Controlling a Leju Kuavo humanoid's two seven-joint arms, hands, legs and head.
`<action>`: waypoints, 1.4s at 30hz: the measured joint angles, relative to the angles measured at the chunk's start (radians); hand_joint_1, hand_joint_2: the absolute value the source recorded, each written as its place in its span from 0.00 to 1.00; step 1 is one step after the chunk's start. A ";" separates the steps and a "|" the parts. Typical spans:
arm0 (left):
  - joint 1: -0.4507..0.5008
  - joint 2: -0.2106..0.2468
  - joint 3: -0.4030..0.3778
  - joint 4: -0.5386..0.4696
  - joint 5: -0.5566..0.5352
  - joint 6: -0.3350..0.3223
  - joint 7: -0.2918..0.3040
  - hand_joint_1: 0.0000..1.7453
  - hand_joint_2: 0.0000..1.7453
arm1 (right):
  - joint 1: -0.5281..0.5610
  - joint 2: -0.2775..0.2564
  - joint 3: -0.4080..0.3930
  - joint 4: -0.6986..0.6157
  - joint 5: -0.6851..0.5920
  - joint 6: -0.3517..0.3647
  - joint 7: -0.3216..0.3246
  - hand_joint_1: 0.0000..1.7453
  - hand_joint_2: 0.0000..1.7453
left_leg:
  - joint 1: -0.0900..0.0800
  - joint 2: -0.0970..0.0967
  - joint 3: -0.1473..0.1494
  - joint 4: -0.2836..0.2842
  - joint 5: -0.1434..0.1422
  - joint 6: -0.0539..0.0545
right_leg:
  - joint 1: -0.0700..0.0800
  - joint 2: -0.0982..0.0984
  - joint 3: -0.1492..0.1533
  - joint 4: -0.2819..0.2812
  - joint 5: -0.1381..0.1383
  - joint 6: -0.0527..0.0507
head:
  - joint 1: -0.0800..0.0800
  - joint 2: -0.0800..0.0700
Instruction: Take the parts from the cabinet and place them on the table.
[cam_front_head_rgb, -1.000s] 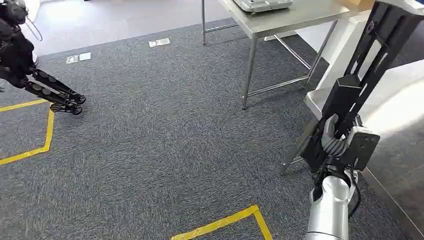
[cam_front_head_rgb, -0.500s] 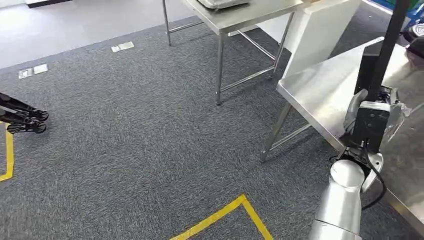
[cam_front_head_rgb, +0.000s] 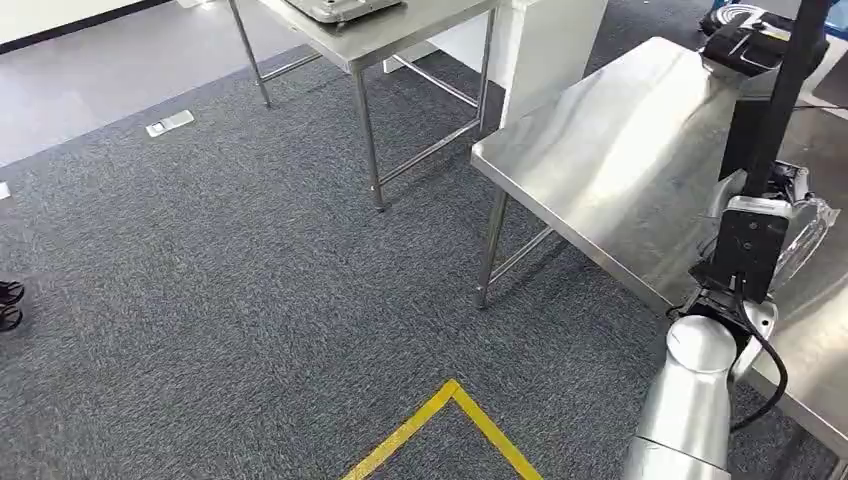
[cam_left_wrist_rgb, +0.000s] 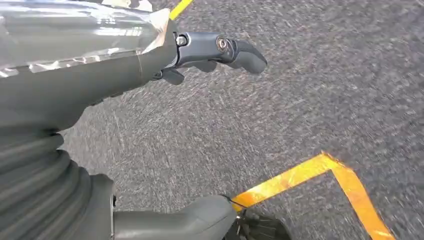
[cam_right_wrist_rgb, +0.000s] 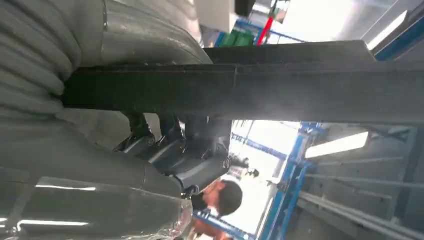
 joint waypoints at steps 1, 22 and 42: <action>-0.001 0.000 0.000 0.000 0.000 0.000 -0.001 0.00 1.00 | 0.000 0.000 0.001 0.000 0.001 0.000 0.000 1.00 1.00 | 0.000 -0.003 0.031 -0.068 0.044 0.003 | 0.000 0.013 0.001 0.002 0.000 0.000 | 0.000 0.000; -0.004 0.000 0.019 0.000 -0.003 -0.006 -0.009 0.00 1.00 | -0.002 -0.002 -0.001 0.003 0.004 0.000 -0.002 1.00 1.00 | -0.010 0.131 0.135 -0.274 0.113 0.011 | 0.004 -0.111 -0.007 0.001 -0.003 0.037 | 0.005 0.000; -0.004 0.004 0.024 -0.001 -0.029 -0.021 -0.021 0.00 1.00 | -0.001 -0.016 -0.001 0.052 0.064 -0.103 -0.023 1.00 1.00 | -0.016 -0.023 0.099 -0.257 0.133 0.019 | 0.001 0.012 -0.011 0.003 0.005 0.016 | -0.001 0.000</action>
